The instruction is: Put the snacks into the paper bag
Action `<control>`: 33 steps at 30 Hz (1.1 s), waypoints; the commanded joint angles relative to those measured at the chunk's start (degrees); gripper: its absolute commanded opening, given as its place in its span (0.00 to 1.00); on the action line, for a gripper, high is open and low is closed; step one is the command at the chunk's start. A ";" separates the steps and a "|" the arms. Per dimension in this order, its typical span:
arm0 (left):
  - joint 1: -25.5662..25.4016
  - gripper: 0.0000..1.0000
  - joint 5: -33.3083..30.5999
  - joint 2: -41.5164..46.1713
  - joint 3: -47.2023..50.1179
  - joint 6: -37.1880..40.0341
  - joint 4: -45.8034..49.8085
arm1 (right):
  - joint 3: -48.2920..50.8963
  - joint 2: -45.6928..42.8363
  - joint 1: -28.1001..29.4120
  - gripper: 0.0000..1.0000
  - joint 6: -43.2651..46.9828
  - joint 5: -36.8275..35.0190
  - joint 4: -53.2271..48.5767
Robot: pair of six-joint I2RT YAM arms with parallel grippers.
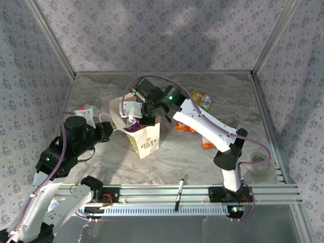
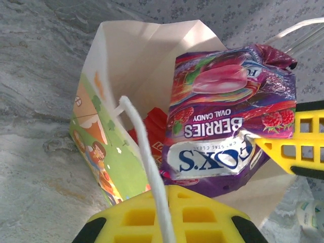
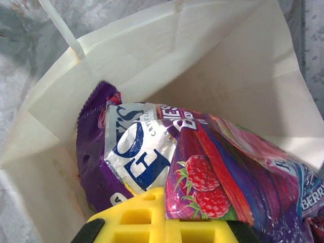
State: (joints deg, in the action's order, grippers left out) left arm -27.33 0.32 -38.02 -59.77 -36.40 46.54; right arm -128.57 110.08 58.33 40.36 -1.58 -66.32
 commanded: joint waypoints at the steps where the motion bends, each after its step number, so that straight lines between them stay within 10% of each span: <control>1: 0.49 0.05 -1.33 -0.32 -3.80 1.74 -1.53 | 0.35 -2.41 -0.14 0.00 2.99 -3.53 -2.14; 19: 0.88 0.06 -0.32 -5.72 -7.63 2.79 -3.07 | 5.07 -1.78 5.64 0.01 8.07 -6.05 -1.81; 27: 1.05 0.06 -0.93 -2.11 -4.26 1.51 -1.96 | 5.08 -2.82 6.67 0.42 5.67 -8.88 2.52; 33: 1.25 0.06 -1.37 -1.44 -3.78 1.42 -0.89 | 6.30 -7.27 6.12 0.46 2.68 -7.28 7.75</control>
State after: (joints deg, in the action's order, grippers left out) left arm -26.57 -0.56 -39.72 -63.55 -34.41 45.28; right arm -122.98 107.28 64.64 44.60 -8.78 -62.04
